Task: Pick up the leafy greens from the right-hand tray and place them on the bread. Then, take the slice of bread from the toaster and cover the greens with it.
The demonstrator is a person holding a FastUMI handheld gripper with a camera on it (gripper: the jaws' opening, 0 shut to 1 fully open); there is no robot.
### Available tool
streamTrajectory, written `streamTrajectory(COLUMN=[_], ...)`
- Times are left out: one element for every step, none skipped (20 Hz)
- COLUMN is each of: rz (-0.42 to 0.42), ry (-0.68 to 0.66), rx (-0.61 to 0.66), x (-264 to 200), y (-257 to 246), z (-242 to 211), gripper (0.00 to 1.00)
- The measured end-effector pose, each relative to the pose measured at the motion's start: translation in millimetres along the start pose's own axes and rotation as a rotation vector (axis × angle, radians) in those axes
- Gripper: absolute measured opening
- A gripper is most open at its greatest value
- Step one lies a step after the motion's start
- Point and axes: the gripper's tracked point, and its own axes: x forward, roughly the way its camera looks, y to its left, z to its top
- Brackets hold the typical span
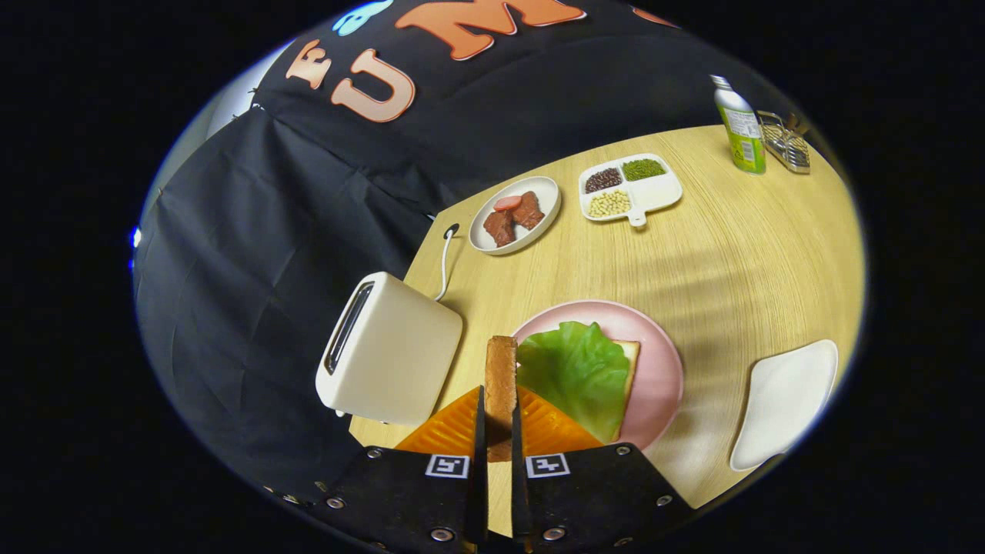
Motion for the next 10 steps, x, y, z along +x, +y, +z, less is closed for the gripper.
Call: streamTrajectory(rz=[0.014, 0.025, 0.032, 0.039, 0.049, 0.048, 0.046, 0.046, 0.047, 0.046], ry=[0.010, 0.016, 0.019, 0.017, 0.016, 0.019, 0.022, 0.023, 0.019, 0.010], rx=[0.016, 0.033, 0.043, 0.053, 0.058, 0.062, 0.064, 0.061, 0.052, 0.041], x=[2.2, 2.9, 5.1, 6.2, 8.1, 10.2, 12.4, 13.6, 14.0, 12.8], y=[-4.0, -7.8, -13.1, -17.1, -20.0, -25.0, -29.4, -31.9, -33.3, -33.1], z=[-4.3, -7.4, -8.4, -8.0, -8.7, -11.7, -13.5, -15.1, -15.4, -14.8], gripper=[0.13, 0.13, 0.12, 0.13, 0.12, 0.12, 0.13, 0.13, 0.13, 0.13])
